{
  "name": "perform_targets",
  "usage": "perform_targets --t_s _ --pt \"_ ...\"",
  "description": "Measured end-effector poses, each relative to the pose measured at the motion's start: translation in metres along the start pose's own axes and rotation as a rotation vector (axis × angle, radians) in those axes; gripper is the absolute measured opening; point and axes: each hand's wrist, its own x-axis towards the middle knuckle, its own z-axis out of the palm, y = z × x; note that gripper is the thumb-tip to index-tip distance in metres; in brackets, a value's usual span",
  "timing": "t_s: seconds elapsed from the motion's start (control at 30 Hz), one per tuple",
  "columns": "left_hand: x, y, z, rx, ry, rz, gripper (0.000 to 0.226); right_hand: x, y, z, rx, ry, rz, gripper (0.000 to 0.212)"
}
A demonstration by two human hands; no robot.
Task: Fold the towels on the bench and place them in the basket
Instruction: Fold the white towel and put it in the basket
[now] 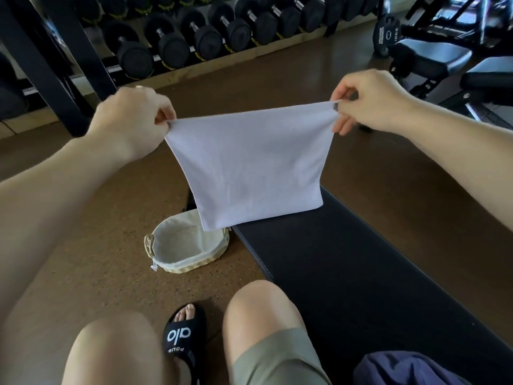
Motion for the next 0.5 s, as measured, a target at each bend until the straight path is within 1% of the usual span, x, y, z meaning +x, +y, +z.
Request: perform_targets --t_s 0.03,0.1,0.17,0.23,0.33,0.4,0.43,0.5 --pt "0.007 -0.001 0.004 -0.004 -0.009 -0.005 0.020 0.005 0.002 0.002 -0.022 0.025 -0.009 0.010" --pt "0.028 -0.003 0.010 -0.036 0.044 -0.039 0.022 0.023 0.004 0.004 -0.030 0.117 -0.026 0.011" --pt "0.054 -0.002 0.015 -0.052 0.062 -0.073 0.026 0.042 0.006 0.005 -0.039 0.116 -0.014 0.011" --pt "0.081 0.000 0.016 -0.070 0.079 -0.106 0.028 0.064 0.009 0.004 0.011 0.129 0.014 0.011" --pt "0.112 -0.001 0.013 -0.105 0.197 -0.119 0.027 0.090 0.009 -0.006 0.117 0.264 -0.019 0.014" --pt "0.122 -0.004 0.005 -0.088 0.286 -0.059 0.026 0.091 0.009 -0.014 0.131 0.358 -0.104 0.016" --pt "0.122 -0.006 0.002 -0.073 0.301 -0.011 0.025 0.085 0.009 -0.016 0.101 0.389 -0.145 0.016" --pt "0.108 -0.010 0.007 -0.055 0.248 0.082 0.022 0.062 0.014 -0.015 -0.001 0.398 -0.192 0.015"
